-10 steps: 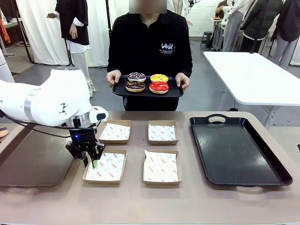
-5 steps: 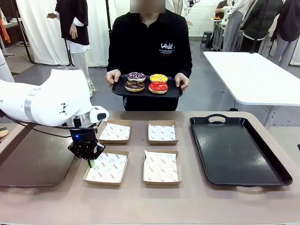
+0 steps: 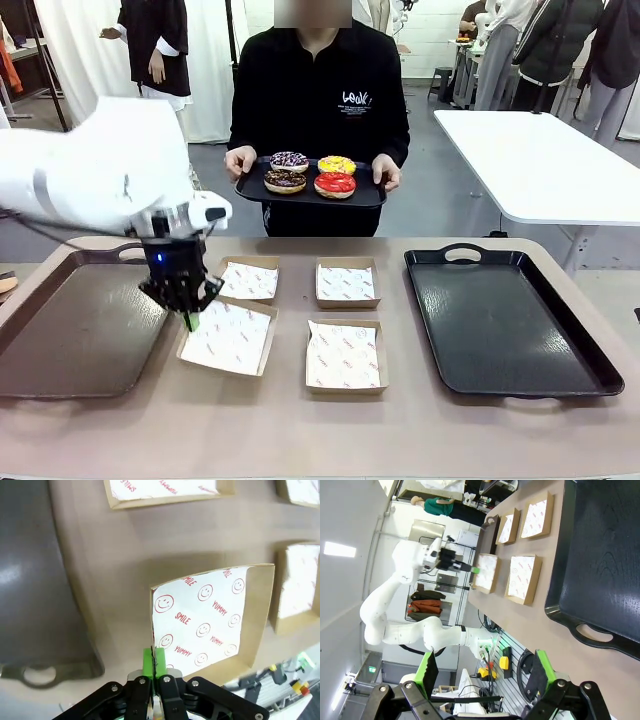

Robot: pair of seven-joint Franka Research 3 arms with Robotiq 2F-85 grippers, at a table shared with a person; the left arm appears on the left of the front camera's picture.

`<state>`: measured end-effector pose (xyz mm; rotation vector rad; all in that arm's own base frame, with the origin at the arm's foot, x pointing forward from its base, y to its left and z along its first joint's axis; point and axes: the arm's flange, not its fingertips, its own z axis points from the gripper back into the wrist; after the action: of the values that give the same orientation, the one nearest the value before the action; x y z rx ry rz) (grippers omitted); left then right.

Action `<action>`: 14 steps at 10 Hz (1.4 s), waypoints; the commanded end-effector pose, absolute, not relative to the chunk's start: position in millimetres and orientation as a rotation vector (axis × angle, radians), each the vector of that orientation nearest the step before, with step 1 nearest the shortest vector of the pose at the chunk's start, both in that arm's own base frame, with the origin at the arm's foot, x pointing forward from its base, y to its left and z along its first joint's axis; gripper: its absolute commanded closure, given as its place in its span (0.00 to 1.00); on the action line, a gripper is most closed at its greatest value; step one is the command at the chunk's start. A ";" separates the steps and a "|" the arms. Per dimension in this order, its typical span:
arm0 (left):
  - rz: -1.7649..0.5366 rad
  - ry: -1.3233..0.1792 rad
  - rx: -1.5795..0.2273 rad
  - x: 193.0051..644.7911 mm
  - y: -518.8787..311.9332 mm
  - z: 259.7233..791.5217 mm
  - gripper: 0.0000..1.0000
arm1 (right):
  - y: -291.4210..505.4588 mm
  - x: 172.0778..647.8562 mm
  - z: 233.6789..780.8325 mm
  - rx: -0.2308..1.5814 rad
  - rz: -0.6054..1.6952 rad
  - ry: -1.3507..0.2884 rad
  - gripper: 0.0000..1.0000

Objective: Individually package the donuts and arrange them on the tray.
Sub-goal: Pick up one Paper togo box.

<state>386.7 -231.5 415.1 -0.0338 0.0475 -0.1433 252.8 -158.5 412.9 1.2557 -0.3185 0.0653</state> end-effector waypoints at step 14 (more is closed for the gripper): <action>-0.084 -0.010 -0.049 544.1 -214.1 512.6 1.00 | -158.1 253.1 412.3 1.271 0.075 -0.333 0.00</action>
<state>547.2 -213.5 509.8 -0.0529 -0.0094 -0.1019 252.8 -158.4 412.9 1.2555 -0.3177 0.0655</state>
